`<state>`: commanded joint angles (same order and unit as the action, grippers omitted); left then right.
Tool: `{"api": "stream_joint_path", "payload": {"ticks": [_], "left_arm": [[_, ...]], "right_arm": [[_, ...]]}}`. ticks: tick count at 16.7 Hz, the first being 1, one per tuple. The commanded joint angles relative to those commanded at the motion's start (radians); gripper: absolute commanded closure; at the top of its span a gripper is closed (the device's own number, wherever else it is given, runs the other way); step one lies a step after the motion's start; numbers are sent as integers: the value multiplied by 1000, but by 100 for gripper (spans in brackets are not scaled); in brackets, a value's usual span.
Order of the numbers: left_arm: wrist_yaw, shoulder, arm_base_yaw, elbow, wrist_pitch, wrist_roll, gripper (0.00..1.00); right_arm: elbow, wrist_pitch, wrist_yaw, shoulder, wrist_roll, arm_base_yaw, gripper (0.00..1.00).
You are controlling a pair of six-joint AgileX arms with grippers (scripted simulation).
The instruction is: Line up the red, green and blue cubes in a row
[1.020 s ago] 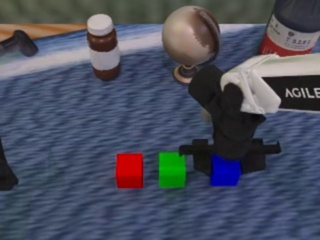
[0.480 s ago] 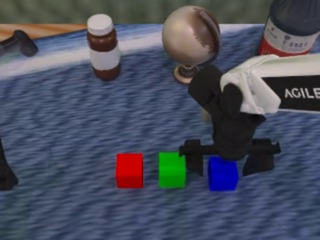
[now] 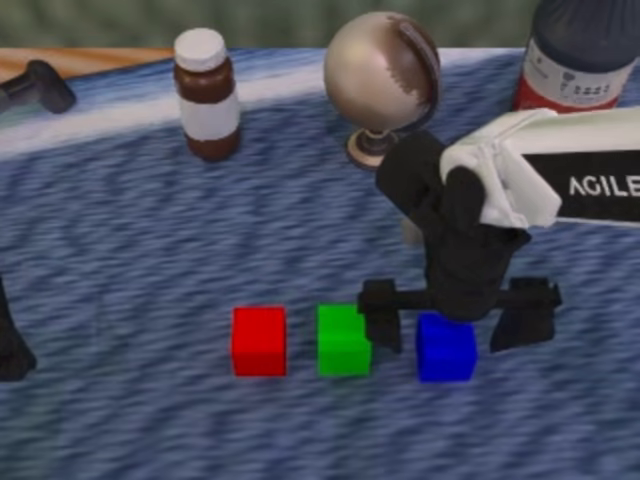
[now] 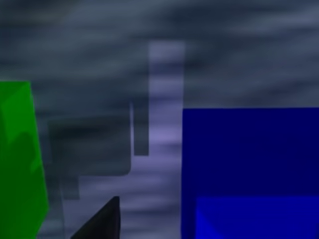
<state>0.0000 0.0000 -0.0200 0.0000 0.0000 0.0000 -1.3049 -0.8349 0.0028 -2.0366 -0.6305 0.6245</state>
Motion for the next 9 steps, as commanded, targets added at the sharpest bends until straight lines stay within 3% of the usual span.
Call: {"api": "stream_joint_path", "payload": {"ticks": [9], "left_arm": [[0, 0, 0, 0, 0, 0, 0]], "right_arm": [[-153, -249, -1, 95, 2, 8, 0]]}}
